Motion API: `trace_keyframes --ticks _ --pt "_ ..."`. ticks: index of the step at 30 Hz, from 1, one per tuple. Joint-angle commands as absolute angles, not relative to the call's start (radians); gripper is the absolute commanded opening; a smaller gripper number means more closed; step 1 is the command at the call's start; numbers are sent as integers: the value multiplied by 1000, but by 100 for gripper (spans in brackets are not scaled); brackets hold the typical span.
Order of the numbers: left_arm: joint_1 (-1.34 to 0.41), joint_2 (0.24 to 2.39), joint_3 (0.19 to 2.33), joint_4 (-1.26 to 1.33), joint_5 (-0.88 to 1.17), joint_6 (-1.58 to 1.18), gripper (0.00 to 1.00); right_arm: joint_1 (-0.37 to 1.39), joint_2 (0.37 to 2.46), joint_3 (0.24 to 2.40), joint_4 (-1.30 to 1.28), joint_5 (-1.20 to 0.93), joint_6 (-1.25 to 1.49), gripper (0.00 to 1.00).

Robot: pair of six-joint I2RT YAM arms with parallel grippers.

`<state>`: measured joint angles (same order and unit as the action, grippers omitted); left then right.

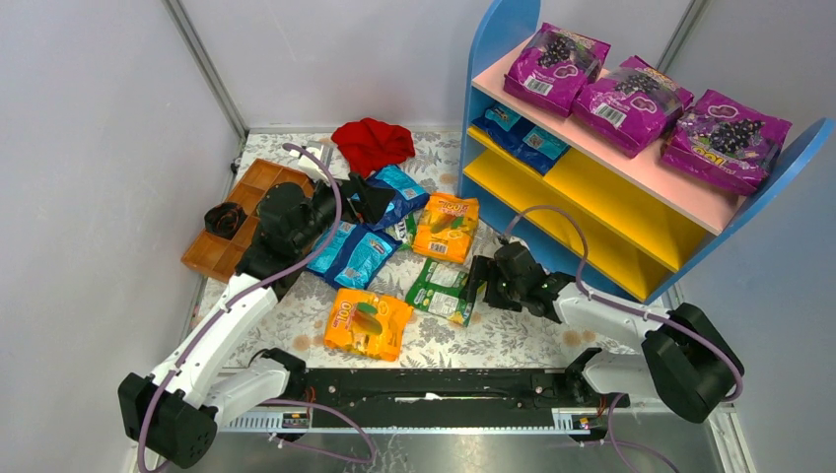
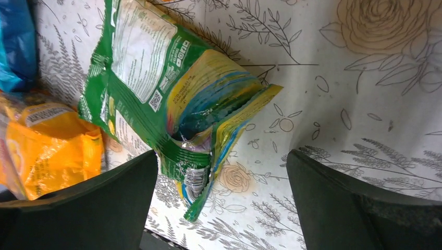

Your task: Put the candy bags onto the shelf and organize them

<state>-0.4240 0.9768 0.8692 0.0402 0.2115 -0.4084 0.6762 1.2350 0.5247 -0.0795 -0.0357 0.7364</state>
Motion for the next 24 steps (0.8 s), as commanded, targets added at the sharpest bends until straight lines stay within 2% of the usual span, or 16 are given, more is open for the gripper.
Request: trace_keyframes --ticks 1,4,8,10,15,18,24 --pt "-426 956 914 55 199 -409 99 681 1191 434 147 -65 892 100" --pt "-426 955 912 58 200 -413 99 681 1218 360 306 -108 979 96" --pt "-427 951 910 61 199 -416 99 681 1269 316 422 -112 1038 84" --pt "-428 950 908 62 201 -419 99 681 1299 304 463 -104 1044 76" --pt "-428 948 907 63 200 -420 99 681 1366 325 492 -95 1003 46" --pt "-428 951 907 63 198 -420 99 681 1345 323 507 -93 979 34" --pt "-427 956 908 62 198 -421 99 681 1174 310 413 -71 881 24"
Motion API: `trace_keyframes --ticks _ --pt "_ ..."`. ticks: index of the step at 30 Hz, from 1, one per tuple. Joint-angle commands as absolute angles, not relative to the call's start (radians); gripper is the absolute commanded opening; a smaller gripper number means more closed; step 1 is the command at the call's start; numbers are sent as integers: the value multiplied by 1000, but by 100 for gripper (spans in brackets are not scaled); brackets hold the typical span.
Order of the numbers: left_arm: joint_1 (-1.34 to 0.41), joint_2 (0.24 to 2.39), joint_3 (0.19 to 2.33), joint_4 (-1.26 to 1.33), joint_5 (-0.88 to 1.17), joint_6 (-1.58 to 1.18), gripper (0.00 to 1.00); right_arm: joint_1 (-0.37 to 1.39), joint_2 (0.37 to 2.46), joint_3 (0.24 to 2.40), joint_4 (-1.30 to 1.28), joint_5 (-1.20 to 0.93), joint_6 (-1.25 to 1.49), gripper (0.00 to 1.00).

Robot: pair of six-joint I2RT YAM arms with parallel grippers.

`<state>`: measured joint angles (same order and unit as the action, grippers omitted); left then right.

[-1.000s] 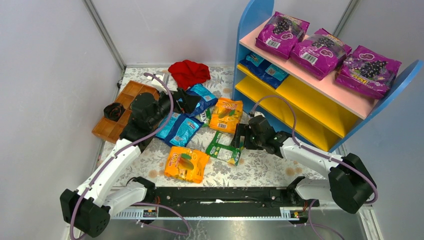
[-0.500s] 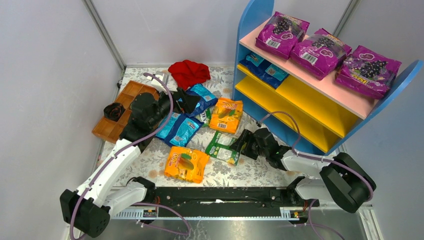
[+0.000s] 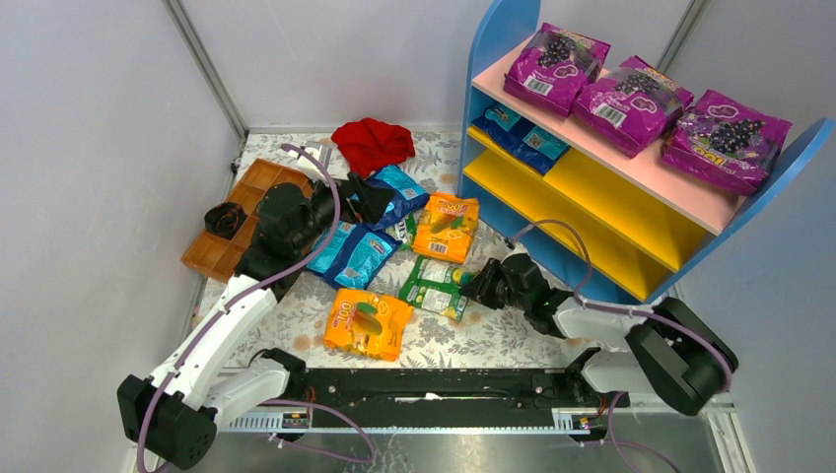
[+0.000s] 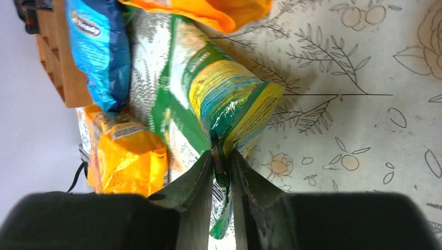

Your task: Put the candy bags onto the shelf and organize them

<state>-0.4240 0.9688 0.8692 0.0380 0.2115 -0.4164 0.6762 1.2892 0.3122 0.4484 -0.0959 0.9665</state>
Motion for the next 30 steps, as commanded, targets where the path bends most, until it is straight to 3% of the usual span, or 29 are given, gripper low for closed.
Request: trace_keyframes --ticks 1,7,16,22,30 --pt "-428 958 908 62 199 -421 99 681 1139 313 383 -69 856 23" --pt "-427 962 908 60 198 -423 99 681 959 370 154 -37 709 0" --pt "-426 958 907 60 193 -425 99 681 852 688 -257 -62 372 0" --pt "-426 951 905 62 191 -426 99 682 946 1023 -532 -7 139 0" --pt "-427 944 905 61 187 -426 99 688 1101 1334 -693 116 -205 0"
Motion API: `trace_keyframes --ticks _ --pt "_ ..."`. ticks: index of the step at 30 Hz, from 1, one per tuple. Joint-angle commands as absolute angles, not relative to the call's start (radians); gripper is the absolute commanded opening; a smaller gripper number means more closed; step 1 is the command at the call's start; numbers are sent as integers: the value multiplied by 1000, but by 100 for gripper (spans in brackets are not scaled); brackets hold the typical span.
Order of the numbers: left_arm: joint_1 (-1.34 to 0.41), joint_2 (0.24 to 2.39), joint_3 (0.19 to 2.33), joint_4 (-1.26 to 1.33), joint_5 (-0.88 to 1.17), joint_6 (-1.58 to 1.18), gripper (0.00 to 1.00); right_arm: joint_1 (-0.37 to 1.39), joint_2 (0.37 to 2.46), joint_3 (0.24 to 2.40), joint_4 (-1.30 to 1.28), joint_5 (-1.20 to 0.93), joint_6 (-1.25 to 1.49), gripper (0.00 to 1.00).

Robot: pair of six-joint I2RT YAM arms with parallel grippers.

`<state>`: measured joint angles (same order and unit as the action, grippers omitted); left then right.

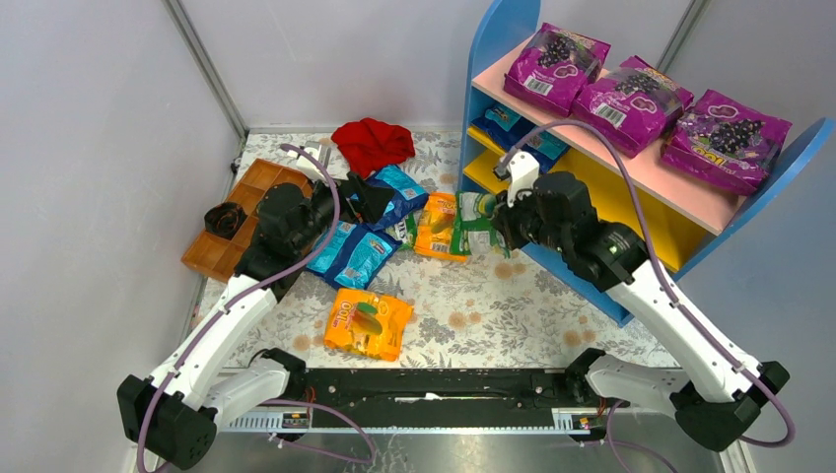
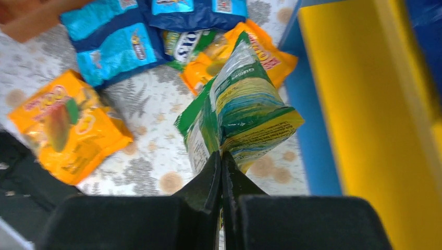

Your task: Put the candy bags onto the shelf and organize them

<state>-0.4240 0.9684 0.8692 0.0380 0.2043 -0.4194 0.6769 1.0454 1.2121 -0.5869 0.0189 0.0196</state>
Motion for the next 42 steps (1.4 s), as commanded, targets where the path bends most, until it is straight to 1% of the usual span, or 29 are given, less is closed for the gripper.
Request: trace_keyframes --ticks 1,4,5,6,9,13,15,19,21,23,24,25,27,28,29,30,31,32,35,36,39,42 --pt "-427 946 905 61 187 -426 99 690 1122 1365 -705 151 -240 0" --pt "-427 946 905 62 189 -428 99 701 1205 1470 -761 246 -355 0" --pt "-428 946 904 63 189 -428 99 701 1226 1506 -781 247 -370 0" --pt "-428 946 904 63 188 -428 99 701 1247 1535 -799 204 -366 0" --pt "-428 945 905 61 185 -427 99 703 1278 1539 -806 -111 -337 0" --pt "-428 942 906 58 182 -425 99 706 1266 1373 -727 -586 -326 0" --pt "-427 942 906 57 184 -426 99 706 1277 1315 -689 -670 -302 0" --pt "-428 940 905 59 184 -426 99 706 1333 1222 -640 -636 -258 0" --pt "-428 942 904 59 185 -427 99 706 1344 1138 -561 -573 -220 0" --pt "-429 942 904 61 184 -428 99 706 1381 1103 -542 -485 -196 0" --pt "-429 942 904 61 185 -429 99 705 1403 1099 -545 -426 -185 4" --pt "-429 942 904 61 185 -429 99 705 1424 1099 -550 -362 -170 13" --pt "-430 940 904 61 185 -428 99 706 1457 1102 -567 -230 -134 24" --pt "-430 940 904 61 183 -427 99 706 1467 1102 -570 -152 -106 33" --pt "-430 939 904 59 181 -428 99 706 1472 1101 -572 -38 -68 45" --pt "-430 939 904 59 181 -428 99 706 1476 1103 -577 90 -28 52" --pt "-430 940 905 59 181 -428 99 706 1482 1117 -605 175 -9 61" --pt "-430 942 905 59 182 -428 99 707 1491 1138 -648 236 25 75" --pt "-430 946 905 59 185 -428 99 726 1486 1200 -752 355 147 97" --pt "-429 946 905 58 183 -428 99 742 1467 1193 -754 355 180 99" --pt "-428 948 909 51 179 -428 99 825 1405 1131 -688 301 275 100" --pt "-426 951 913 35 144 -426 99 953 1389 1084 -610 321 373 100"
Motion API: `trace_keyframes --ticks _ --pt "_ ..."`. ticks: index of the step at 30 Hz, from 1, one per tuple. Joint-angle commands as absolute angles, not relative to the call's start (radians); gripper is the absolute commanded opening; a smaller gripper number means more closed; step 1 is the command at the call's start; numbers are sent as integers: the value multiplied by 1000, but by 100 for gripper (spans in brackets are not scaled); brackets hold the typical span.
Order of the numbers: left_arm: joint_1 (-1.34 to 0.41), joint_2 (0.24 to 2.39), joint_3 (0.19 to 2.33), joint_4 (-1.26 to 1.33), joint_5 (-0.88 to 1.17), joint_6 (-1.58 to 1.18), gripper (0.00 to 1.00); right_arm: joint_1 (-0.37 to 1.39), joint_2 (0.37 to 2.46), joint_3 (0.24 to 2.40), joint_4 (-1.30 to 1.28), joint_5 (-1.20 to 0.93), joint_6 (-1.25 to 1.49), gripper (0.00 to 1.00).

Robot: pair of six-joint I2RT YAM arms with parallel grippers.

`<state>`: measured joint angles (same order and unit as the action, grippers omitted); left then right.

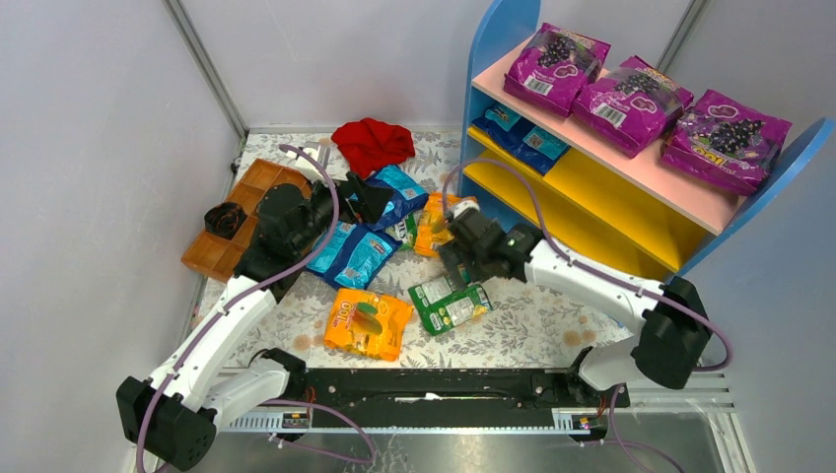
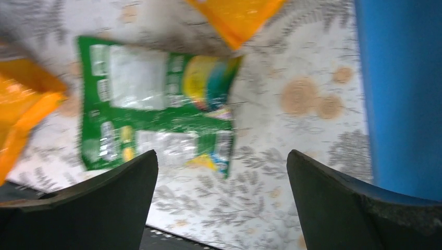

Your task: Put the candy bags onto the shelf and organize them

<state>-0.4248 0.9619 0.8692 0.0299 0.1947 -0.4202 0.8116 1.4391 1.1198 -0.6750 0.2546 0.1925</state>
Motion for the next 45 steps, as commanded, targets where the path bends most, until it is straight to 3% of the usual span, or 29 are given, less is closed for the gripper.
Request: trace_keyframes --ticks 1,8,16,22,27,33,42,45 --pt "-426 951 915 27 129 -426 99 997 1393 1074 -591 342 399 100" --pt "-419 954 922 2 44 -436 99 1254 1568 1163 -599 511 441 100" --pt "-405 926 944 -141 -303 -507 99 1477 1924 1364 -835 810 407 100" --pt "-401 922 937 -136 -301 -514 99 1535 2166 1497 -1040 981 441 99" --pt "-400 922 935 -132 -294 -514 99 1535 2189 1422 -967 987 423 90" --pt "-399 923 930 -124 -277 -515 99 1497 2156 1289 -814 953 395 88" --pt "-393 929 923 -111 -255 -515 99 1422 2148 1232 -704 973 373 71" --pt "-391 931 921 -108 -250 -515 99 1417 2131 1229 -688 972 359 52"
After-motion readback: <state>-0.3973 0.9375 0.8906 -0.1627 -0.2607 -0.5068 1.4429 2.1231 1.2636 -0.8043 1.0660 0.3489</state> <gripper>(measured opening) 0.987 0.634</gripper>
